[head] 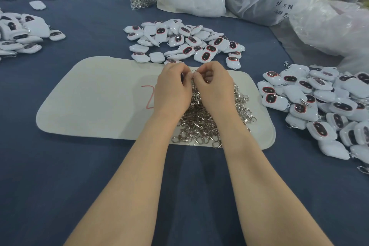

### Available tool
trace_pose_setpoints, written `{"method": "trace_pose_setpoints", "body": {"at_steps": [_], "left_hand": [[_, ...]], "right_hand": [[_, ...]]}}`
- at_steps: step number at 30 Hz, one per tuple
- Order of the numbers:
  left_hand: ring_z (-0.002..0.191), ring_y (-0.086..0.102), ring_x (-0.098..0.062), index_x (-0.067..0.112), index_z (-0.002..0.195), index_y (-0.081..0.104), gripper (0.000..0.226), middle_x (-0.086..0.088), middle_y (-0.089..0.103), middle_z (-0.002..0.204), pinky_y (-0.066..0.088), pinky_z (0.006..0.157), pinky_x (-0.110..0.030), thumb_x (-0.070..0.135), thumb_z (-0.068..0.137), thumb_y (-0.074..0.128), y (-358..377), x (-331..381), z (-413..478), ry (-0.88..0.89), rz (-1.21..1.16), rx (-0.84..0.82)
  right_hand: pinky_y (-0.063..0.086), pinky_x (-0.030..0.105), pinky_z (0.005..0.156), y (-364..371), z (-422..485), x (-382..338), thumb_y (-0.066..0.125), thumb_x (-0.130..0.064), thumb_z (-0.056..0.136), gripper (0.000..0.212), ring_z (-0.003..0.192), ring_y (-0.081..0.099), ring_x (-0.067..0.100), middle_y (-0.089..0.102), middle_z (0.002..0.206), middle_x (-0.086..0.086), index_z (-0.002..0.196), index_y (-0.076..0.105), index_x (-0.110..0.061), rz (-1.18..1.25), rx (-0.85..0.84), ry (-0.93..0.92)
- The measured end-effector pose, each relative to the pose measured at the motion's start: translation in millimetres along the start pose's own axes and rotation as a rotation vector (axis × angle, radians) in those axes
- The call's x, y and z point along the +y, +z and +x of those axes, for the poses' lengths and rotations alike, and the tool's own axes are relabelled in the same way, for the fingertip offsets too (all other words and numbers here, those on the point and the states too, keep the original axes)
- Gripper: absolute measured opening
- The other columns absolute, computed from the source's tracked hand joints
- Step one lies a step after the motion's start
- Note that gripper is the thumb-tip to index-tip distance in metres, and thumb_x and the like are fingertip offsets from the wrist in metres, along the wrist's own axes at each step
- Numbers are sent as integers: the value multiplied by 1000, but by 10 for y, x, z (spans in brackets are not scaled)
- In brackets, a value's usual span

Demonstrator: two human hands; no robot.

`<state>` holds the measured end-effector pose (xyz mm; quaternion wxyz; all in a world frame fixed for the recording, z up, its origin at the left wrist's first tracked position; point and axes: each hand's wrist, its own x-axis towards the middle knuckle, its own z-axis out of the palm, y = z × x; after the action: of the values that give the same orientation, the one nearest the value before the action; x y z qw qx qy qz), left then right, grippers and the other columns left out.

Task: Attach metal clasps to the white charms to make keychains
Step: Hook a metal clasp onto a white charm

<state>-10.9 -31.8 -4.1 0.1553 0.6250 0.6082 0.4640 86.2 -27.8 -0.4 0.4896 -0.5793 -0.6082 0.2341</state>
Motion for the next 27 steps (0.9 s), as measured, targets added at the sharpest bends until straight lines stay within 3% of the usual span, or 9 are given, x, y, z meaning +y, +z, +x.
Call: {"method": "trace_pose_setpoints", "body": {"at_steps": [14, 27], "left_hand": [[78, 44, -12, 9, 91, 63, 12, 4, 48, 91, 29, 64, -20, 14, 93, 53, 1, 4, -10, -2, -1, 10], [87, 51, -19, 8, 94, 62, 12, 4, 48, 94, 42, 77, -31, 14, 94, 52, -13, 20, -2, -8, 28, -8]], "right_hand": [[41, 5, 61, -5, -9, 6, 60, -11, 87, 9, 64, 50, -3, 54, 73, -14, 87, 54, -18, -9, 0, -1], [41, 6, 64, -1, 19, 50, 58, -10, 89, 10, 68, 50, -4, 54, 76, -15, 87, 53, -19, -16, -69, -41]]}}
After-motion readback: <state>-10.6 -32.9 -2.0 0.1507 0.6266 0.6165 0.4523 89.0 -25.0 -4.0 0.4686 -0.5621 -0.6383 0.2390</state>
